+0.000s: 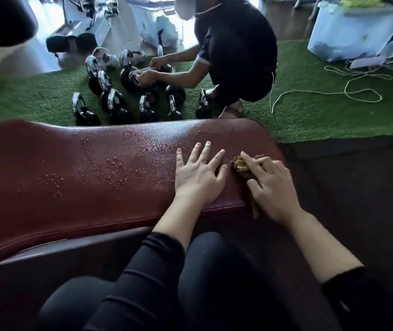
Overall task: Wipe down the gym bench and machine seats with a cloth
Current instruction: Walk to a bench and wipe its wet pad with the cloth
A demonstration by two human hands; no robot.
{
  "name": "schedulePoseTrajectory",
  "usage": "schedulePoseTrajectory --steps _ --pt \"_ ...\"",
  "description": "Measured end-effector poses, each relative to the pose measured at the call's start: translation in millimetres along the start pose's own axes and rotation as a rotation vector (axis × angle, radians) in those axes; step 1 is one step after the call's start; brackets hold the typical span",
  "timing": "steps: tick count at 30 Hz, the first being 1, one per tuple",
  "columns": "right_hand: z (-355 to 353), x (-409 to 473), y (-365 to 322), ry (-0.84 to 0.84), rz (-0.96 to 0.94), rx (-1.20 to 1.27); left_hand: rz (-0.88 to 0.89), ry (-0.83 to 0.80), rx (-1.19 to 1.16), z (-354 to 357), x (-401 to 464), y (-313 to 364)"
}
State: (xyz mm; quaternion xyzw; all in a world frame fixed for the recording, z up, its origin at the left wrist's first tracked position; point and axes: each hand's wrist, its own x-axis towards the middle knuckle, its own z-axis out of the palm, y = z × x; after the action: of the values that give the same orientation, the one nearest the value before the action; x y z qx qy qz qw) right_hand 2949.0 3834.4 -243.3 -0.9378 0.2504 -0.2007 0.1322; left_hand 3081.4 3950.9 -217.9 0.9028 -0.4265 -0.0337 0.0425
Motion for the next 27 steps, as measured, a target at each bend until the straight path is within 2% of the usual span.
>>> schedulePoseTrajectory --steps 7,12,16,19,21,24,27 --pt "10.9 -0.2 -9.6 -0.067 -0.024 0.025 -0.012 0.037 -0.01 3.3 0.2 1.5" --pt "15.6 31.0 -8.8 -0.202 0.054 -0.014 -0.02 0.051 -0.024 4.6 5.3 0.0" --pt "7.9 66.6 23.4 -0.305 0.214 0.103 -0.019 0.063 -0.037 6.1 4.8 -1.3" --pt "-2.5 53.2 43.6 -0.231 0.328 0.257 -0.014 0.06 -0.041 5.7 4.9 -1.2" --pt "-5.4 29.2 39.4 -0.145 0.359 0.246 -0.013 0.069 -0.047 6.3 4.9 -1.1" --pt "5.1 -5.3 8.1 -0.016 0.24 0.086 -0.013 0.081 -0.055 7.5 5.3 -0.9" --pt "19.7 -7.3 -26.9 0.027 0.124 0.009 -0.009 0.085 -0.061 7.5 5.8 -1.3"
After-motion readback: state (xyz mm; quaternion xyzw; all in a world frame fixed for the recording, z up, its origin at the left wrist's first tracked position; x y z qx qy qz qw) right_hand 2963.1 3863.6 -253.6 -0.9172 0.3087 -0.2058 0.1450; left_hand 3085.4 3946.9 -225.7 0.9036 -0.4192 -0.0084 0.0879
